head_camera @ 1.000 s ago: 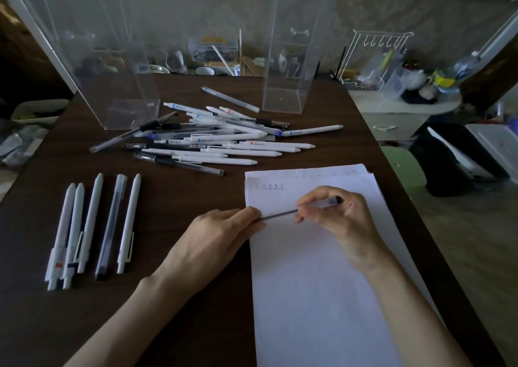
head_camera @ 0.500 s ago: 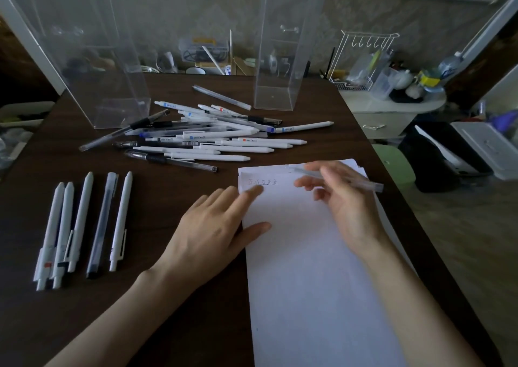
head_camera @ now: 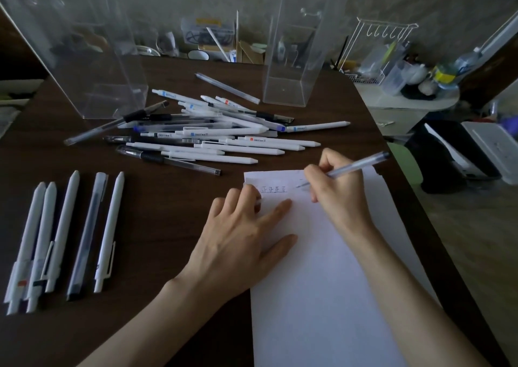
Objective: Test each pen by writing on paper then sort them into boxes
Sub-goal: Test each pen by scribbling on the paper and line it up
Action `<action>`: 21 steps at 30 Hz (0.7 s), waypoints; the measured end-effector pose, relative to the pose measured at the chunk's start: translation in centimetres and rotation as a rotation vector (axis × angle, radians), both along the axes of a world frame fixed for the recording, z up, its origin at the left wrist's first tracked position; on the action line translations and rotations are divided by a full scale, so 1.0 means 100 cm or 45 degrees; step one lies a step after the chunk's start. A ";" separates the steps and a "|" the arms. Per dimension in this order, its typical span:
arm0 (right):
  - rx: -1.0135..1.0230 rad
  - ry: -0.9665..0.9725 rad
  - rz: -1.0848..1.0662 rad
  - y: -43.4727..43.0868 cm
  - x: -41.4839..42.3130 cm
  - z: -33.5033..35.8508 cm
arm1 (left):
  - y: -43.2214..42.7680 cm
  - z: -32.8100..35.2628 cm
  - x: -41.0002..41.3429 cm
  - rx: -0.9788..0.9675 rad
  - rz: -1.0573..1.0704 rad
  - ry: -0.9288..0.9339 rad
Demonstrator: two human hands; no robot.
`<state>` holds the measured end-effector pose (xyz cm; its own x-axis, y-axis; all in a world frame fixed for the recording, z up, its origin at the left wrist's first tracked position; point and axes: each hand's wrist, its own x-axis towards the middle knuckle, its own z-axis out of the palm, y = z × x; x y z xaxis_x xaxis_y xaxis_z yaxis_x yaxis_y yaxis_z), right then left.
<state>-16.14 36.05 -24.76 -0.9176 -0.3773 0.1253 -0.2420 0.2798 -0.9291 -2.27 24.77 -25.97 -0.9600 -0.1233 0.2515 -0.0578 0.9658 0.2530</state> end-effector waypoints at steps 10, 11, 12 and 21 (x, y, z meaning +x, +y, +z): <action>-0.024 0.070 0.090 -0.002 -0.002 -0.006 | 0.000 0.001 0.001 0.025 0.016 -0.062; -0.027 0.073 0.083 -0.002 -0.002 -0.006 | 0.000 0.001 0.001 0.028 0.016 -0.068; -0.027 0.075 0.080 -0.002 -0.002 -0.006 | 0.000 0.002 0.001 0.033 0.016 -0.073; -0.027 0.041 0.066 -0.001 -0.002 -0.006 | -0.001 0.001 0.000 0.035 0.019 -0.062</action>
<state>-16.37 35.96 -25.41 -0.8923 -0.4208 0.1632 -0.2855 0.2462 -0.9262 -2.25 24.70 -25.89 -0.9690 -0.1439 0.2008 -0.0850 0.9575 0.2756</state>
